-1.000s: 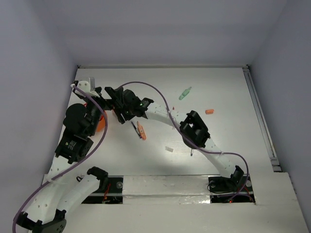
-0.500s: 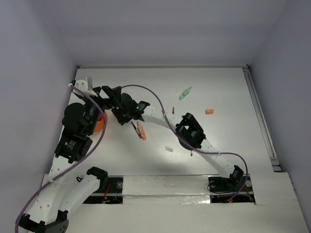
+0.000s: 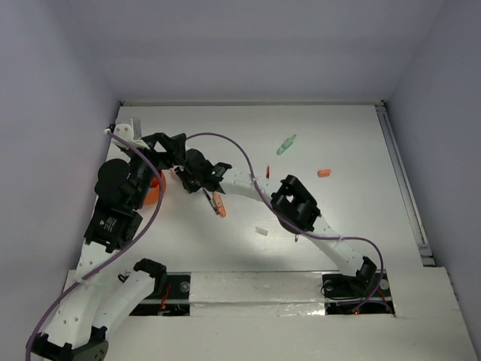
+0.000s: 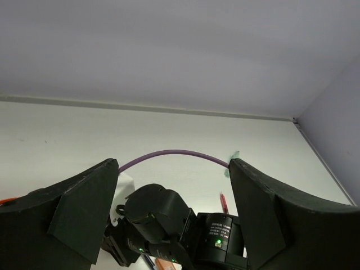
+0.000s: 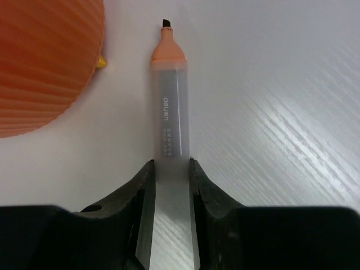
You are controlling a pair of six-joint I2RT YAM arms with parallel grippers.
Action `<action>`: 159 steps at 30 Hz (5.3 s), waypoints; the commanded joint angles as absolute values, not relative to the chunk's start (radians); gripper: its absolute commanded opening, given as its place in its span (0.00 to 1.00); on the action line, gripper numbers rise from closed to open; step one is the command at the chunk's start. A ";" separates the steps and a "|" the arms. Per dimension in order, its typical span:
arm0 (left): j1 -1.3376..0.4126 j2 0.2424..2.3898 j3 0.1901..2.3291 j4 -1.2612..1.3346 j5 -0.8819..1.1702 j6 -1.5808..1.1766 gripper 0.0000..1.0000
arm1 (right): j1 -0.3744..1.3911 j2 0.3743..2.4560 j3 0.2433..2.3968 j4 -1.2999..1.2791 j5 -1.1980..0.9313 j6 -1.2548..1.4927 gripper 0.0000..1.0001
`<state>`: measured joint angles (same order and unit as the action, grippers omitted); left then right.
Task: Sort the stationery into containers
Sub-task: Pick up the pen from the center of the board, then move the pen cap to the center of the board, then close the pen cap on the pen.
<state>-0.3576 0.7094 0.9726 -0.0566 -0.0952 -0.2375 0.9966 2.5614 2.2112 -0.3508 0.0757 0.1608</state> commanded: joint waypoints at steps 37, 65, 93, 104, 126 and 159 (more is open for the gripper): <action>-0.455 1.054 0.692 0.514 0.316 -0.690 0.68 | 0.960 1.433 0.974 0.407 0.356 0.397 0.00; -0.495 1.056 0.626 0.655 0.203 -0.637 0.00 | 0.830 1.358 0.893 0.442 0.069 0.647 0.17; -0.649 0.983 0.446 0.782 0.428 -0.426 0.00 | 0.152 1.453 0.922 -0.330 0.083 0.433 0.45; -0.669 0.973 0.451 0.741 0.376 -0.400 0.00 | 0.107 1.641 0.979 -0.200 0.034 0.462 0.61; -0.669 0.997 0.463 0.709 0.350 -0.380 0.00 | 0.095 1.855 1.147 -0.069 -0.140 0.615 0.55; -0.669 1.026 0.468 0.726 0.368 -0.390 0.00 | 0.086 2.086 1.612 -0.719 -0.120 -0.210 0.67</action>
<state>-0.6659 1.0286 0.4519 0.6678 0.3519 -0.3977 0.0906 2.0861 1.5818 -0.7082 -0.1059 -0.1802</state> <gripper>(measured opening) 0.142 0.681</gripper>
